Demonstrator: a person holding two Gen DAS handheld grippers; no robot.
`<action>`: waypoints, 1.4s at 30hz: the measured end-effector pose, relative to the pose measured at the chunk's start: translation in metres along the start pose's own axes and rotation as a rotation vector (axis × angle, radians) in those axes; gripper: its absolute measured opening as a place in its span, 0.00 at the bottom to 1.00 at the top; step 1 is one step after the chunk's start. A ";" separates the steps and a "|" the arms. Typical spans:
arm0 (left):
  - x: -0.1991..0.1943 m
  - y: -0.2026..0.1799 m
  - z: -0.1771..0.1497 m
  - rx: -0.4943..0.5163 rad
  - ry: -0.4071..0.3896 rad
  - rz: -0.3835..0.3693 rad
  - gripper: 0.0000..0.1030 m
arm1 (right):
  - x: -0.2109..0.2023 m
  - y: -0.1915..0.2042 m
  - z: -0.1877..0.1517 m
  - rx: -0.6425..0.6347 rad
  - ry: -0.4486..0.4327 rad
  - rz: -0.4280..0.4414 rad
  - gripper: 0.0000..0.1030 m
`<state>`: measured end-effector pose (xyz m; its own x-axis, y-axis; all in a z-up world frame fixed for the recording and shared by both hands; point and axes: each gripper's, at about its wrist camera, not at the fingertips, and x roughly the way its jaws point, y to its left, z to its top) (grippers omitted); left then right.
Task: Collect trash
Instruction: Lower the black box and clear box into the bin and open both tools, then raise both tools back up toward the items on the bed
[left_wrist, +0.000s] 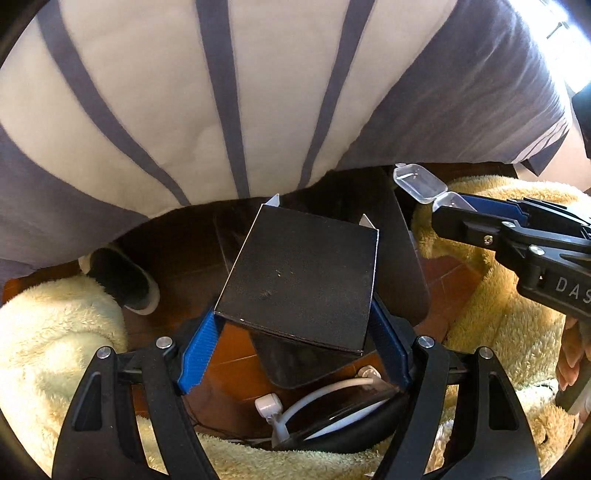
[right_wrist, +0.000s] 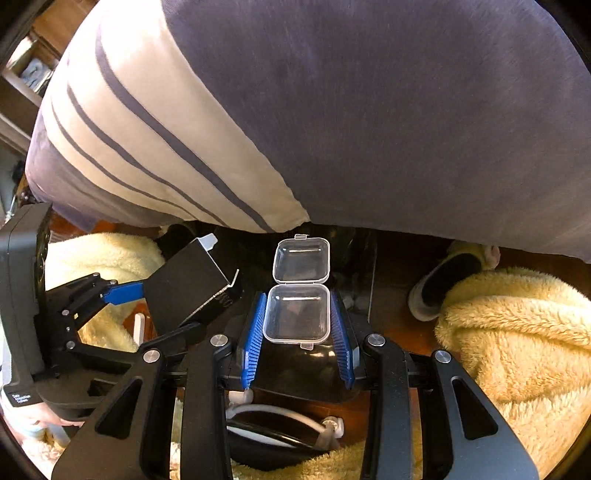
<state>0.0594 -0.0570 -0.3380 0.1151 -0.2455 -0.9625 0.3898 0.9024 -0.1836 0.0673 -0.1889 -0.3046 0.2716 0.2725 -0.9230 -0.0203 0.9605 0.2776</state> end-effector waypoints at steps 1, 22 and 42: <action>0.002 0.001 0.001 -0.002 0.006 -0.005 0.70 | 0.001 0.000 0.000 0.001 0.003 0.001 0.36; -0.054 -0.009 0.014 0.013 -0.119 0.014 0.91 | -0.052 -0.006 0.009 0.029 -0.155 -0.045 0.88; -0.208 -0.008 0.032 0.024 -0.516 0.126 0.92 | -0.166 0.009 0.020 -0.030 -0.452 -0.108 0.96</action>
<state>0.0609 -0.0246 -0.1296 0.5945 -0.2832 -0.7526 0.3638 0.9294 -0.0623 0.0408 -0.2266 -0.1437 0.6654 0.1255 -0.7359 0.0050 0.9850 0.1725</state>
